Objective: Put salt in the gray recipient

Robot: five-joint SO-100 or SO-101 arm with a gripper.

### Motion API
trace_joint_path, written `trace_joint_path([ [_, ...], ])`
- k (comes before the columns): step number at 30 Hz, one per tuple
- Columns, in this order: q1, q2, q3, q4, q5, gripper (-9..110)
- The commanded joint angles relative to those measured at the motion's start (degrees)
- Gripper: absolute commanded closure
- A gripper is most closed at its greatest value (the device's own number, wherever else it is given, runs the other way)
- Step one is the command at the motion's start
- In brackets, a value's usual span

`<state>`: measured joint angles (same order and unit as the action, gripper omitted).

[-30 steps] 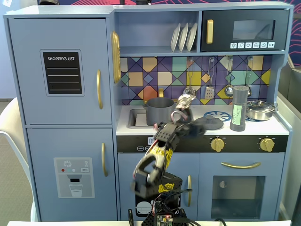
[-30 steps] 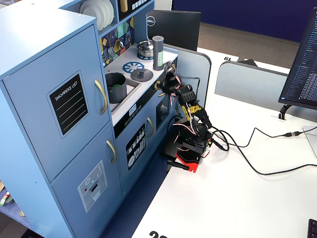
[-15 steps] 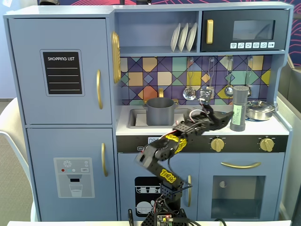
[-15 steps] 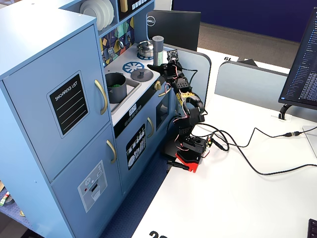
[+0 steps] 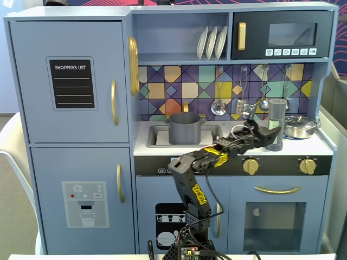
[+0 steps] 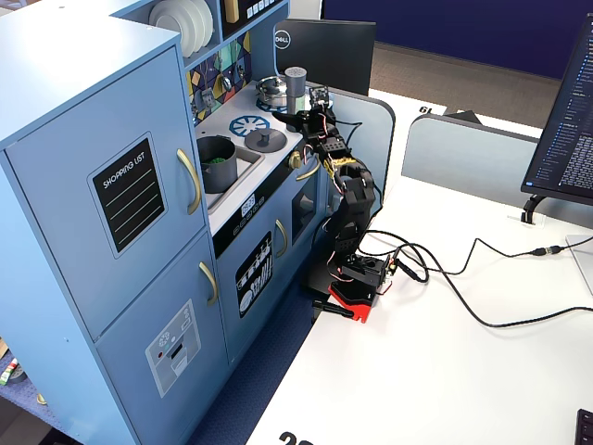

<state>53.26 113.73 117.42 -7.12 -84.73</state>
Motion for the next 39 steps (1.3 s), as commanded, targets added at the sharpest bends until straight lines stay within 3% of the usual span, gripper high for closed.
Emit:
trace_joint_path([
  [1, -0.09, -4.83, -9.84, -1.32, 1.32, 38],
  [13, -1.05, -21.01, -27.86, -0.70, 0.88, 43],
  [18, -2.72, -23.20, -31.73, 0.09, 2.29, 63],
  [21, -4.04, -21.88, -31.73, 2.55, 0.70, 98],
  [28, -4.13, -14.85, -32.08, 5.89, 8.26, 101],
  [33, -5.63, -8.00, -37.79, 13.36, 22.50, 101],
  [39, -15.29, 3.60, -39.55, 27.07, 53.70, 101],
])
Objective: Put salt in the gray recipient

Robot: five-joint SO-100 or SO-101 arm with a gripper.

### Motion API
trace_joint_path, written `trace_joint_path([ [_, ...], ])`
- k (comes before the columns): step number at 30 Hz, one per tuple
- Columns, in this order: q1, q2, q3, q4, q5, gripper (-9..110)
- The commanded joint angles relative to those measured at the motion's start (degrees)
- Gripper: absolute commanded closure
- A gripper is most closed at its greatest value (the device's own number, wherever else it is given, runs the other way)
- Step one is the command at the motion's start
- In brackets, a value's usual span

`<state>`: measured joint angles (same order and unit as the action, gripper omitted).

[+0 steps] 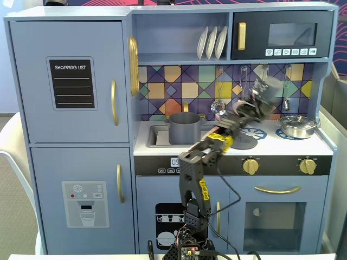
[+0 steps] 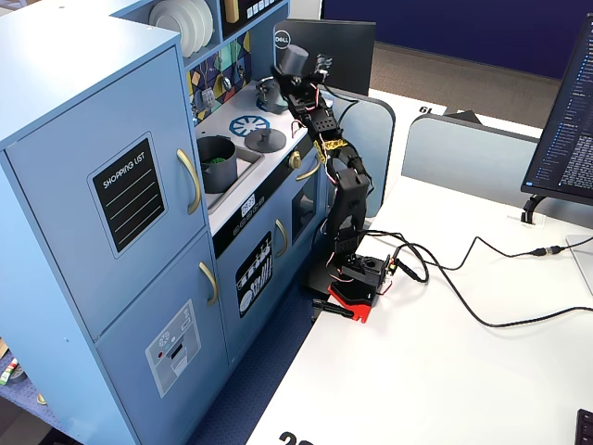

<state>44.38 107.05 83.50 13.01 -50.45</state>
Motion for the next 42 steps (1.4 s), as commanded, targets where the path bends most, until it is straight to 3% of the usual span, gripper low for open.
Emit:
trace_joint_path([
  [1, -8.96, 11.78, -5.54, 10.46, 24.87, 101],
  [6, -21.36, 13.54, -10.11, 29.79, 54.49, 101],
  [9, -27.51, 11.25, -13.62, 34.63, 68.91, 101],
  [19, -41.13, -0.44, -26.54, 40.34, 99.23, 101],
  [24, -44.21, -2.99, -28.48, 36.56, 106.44, 101],
  [30, -46.49, -5.19, -29.79, 25.66, 107.93, 101],
  [32, -46.41, -6.68, -32.17, 28.74, 107.84, 101],
  [35, -45.79, -11.25, -40.87, 44.82, 109.25, 101],
  [38, -45.53, -12.04, -41.13, 53.61, 109.69, 101],
  [42, -46.41, -12.48, -41.04, 48.34, 109.25, 101],
])
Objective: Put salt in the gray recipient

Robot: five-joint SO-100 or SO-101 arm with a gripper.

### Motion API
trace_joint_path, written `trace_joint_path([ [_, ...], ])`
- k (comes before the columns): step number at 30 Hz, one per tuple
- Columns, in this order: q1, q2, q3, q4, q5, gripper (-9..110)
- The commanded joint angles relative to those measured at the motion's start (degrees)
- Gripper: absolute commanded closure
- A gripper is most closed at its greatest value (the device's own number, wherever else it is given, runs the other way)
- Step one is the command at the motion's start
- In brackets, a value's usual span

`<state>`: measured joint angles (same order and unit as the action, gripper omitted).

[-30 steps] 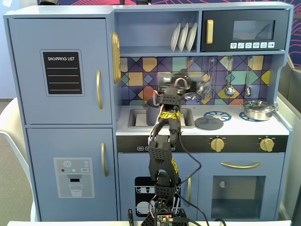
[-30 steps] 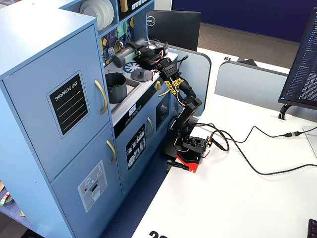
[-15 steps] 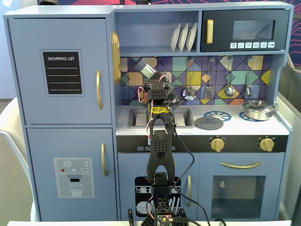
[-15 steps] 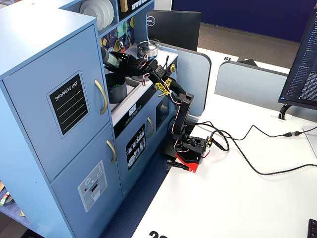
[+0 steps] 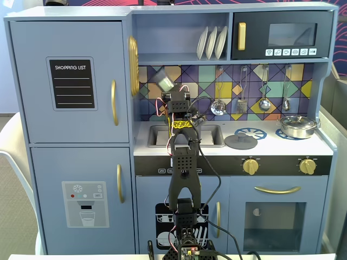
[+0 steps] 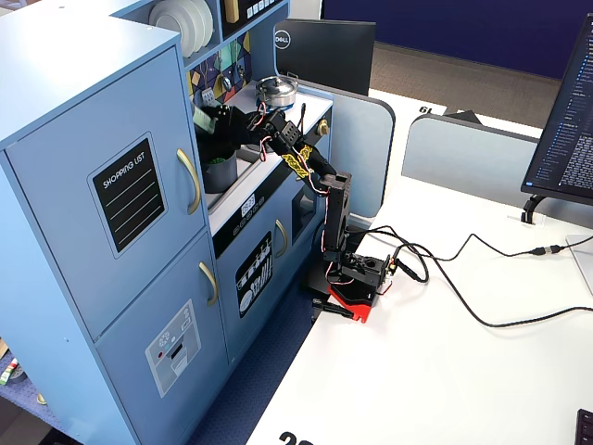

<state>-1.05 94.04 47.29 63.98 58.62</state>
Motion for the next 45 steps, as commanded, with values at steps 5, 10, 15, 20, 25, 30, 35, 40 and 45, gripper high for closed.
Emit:
trace_joint_path([
  [5, -2.72, 0.53, -3.78, -22.50, -6.59, 101],
  [10, 0.62, -0.09, -6.77, -10.63, -3.60, 101],
  [15, 1.58, -0.18, -6.50, 5.54, -1.05, 101],
  [20, -0.62, -0.35, -5.36, -6.42, -3.52, 101],
  [25, -2.02, -1.49, -6.59, -23.12, -9.23, 101],
  [30, 0.62, -1.14, -6.94, -6.77, -4.31, 101],
  [35, 1.23, -1.41, -4.75, 8.09, -3.60, 101],
  [40, -0.44, -1.14, -4.66, -14.15, -21.18, 101],
  [45, 4.22, 0.88, 0.09, -24.17, -63.11, 101],
])
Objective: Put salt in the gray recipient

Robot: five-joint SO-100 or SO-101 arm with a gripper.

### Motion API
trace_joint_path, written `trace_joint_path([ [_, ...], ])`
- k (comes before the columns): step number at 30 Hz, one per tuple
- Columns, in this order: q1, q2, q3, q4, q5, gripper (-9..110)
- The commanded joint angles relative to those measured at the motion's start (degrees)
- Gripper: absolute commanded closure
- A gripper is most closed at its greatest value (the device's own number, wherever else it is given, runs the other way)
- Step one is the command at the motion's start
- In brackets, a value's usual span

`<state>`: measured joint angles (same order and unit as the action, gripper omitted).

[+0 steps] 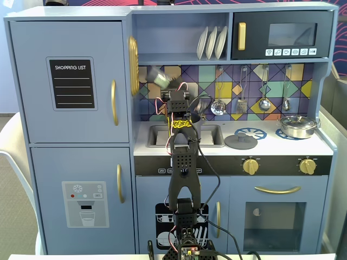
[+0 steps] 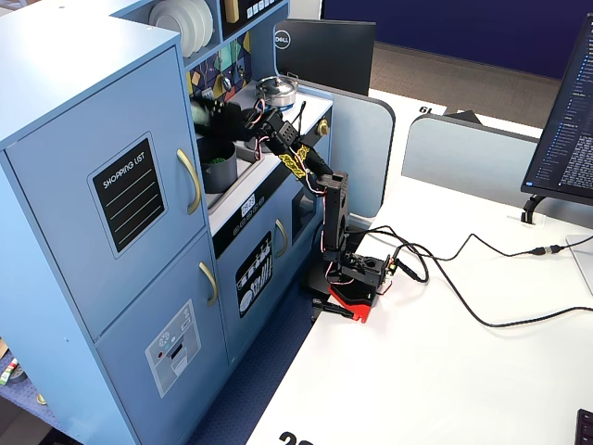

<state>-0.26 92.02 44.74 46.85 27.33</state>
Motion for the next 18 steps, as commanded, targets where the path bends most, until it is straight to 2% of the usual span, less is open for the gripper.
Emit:
trace_joint_path([
  [1, 5.80, 4.57, 5.89, -7.03, -40.69, 101],
  [5, 19.60, 11.60, 19.78, -12.57, -81.91, 101],
  [9, 34.54, 12.48, 24.61, -27.51, -102.83, 101],
  [12, 42.63, 9.76, 24.08, -37.71, -110.74, 101],
  [15, 48.34, 7.56, 23.99, -41.75, -116.89, 101],
  [18, 50.54, 7.12, 27.33, -43.59, -118.04, 101],
])
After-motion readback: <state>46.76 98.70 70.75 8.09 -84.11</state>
